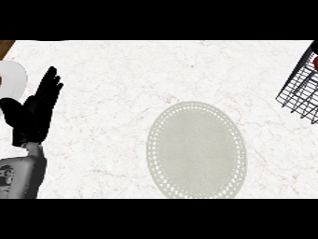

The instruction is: Pick the bell pepper from the placemat and place it in the basket

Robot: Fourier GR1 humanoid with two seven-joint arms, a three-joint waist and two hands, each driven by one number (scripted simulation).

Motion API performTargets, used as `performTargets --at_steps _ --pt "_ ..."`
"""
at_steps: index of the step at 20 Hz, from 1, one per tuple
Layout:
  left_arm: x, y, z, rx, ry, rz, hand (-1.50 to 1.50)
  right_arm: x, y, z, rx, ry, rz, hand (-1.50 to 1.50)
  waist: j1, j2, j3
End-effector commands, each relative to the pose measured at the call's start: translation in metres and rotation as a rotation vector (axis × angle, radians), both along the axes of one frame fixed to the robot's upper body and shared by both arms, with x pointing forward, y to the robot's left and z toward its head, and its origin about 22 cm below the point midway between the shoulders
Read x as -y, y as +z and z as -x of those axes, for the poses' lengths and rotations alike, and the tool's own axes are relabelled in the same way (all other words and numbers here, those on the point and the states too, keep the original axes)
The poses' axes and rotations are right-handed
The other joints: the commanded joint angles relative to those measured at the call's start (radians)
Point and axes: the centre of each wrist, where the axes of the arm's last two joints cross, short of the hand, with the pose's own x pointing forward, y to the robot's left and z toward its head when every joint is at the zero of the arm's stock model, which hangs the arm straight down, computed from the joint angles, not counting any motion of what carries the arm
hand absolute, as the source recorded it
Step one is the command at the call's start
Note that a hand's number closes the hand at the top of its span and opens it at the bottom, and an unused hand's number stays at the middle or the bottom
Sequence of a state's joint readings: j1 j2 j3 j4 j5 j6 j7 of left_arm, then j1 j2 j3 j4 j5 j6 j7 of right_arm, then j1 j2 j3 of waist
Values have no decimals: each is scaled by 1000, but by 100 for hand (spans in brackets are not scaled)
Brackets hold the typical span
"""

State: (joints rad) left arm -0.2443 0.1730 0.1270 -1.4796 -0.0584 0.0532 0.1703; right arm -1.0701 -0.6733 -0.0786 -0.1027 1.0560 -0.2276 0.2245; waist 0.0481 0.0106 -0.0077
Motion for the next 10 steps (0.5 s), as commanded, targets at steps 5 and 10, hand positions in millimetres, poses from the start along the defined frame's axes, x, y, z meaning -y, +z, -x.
performTargets --at_steps 5,10 --pt "-5 -1 5 4 -7 -18 0 -3 -19 4 -119 -135 -34 150 2 8 10" --pt "-6 1 -1 -10 6 3 0 -5 -20 3 38 -141 -81 -150 -10 6 10"
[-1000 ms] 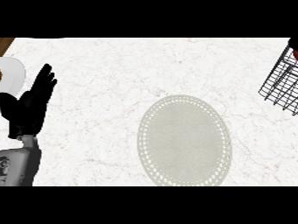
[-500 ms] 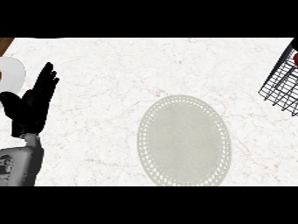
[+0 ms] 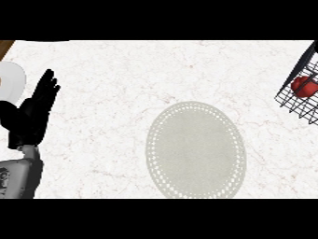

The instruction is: Pick the bell pepper from the placemat and place it in the basket

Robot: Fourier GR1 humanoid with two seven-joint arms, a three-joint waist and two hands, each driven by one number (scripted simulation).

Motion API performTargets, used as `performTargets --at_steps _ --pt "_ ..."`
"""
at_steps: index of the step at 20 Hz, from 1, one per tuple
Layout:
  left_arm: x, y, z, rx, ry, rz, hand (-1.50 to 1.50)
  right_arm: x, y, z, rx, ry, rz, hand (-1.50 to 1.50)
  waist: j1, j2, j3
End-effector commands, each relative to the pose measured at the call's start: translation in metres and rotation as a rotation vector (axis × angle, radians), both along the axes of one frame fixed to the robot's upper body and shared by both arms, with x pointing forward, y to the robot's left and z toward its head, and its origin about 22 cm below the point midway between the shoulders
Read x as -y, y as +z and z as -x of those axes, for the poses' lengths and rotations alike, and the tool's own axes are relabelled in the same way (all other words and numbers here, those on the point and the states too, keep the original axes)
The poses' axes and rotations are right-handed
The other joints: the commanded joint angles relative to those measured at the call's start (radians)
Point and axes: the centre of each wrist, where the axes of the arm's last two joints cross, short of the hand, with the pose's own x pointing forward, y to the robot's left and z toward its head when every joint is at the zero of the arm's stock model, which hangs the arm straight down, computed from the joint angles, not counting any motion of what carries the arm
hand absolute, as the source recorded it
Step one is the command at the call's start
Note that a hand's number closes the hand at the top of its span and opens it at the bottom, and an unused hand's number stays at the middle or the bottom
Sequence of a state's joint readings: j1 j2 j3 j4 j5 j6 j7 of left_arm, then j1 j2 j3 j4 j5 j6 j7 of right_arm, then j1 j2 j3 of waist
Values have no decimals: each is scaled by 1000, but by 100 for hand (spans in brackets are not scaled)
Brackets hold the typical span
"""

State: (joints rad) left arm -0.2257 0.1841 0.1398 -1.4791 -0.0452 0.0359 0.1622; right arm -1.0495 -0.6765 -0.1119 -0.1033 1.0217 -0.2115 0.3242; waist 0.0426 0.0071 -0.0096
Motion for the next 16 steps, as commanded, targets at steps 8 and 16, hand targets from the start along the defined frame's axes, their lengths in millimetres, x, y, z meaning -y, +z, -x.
performTargets --at_steps 8,16 --pt "-4 -1 7 -6 9 -15 0 -4 16 -5 425 -20 -167 -150 -7 7 12" --pt "-10 2 13 -12 40 10 0 30 40 11 661 -196 -373 -150 -42 -10 10"
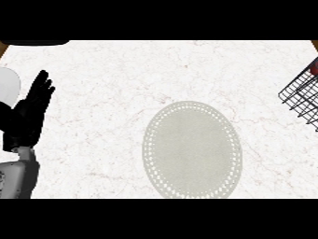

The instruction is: Pick the bell pepper from the placemat and place it in the basket

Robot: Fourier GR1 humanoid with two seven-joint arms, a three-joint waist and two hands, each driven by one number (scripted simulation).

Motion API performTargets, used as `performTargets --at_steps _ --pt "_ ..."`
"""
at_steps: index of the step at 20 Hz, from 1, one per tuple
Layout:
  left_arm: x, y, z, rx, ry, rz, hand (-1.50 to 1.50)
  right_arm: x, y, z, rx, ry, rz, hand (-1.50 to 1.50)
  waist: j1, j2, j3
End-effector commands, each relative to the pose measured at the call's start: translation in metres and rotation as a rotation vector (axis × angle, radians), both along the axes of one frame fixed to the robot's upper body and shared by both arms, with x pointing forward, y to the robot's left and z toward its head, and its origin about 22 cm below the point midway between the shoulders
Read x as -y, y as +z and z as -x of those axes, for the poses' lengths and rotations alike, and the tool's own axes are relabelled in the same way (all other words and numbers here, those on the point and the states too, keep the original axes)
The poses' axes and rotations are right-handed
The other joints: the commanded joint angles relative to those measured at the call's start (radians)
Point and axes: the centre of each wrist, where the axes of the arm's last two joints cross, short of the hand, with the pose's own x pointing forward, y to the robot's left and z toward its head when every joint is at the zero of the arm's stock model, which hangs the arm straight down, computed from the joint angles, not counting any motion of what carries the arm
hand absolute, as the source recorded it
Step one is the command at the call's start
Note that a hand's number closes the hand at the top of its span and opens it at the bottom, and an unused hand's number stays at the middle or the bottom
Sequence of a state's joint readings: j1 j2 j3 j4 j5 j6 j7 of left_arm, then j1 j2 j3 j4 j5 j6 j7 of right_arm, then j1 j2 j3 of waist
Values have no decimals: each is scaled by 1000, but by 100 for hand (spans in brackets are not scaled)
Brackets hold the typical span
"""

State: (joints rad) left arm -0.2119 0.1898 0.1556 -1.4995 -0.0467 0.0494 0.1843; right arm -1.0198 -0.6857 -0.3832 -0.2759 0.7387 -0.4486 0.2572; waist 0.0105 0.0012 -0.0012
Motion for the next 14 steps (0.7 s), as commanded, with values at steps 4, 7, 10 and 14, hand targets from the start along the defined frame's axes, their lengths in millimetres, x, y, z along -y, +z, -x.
performTargets --at_steps 4,7,10,14 --pt "-11 -15 18 -18 32 -14 0 55 14 38 182 -83 -154 -150 -25 -9 1" --pt "-27 -16 16 -27 37 1 0 57 -14 51 196 -66 -203 -150 -47 -16 0" --pt "-6 -8 13 -13 15 -1 0 84 -5 80 179 -31 -201 -150 -34 -10 0" --pt "-13 5 5 -13 23 -4 0 100 -19 118 216 -14 -206 -150 -36 -10 0"
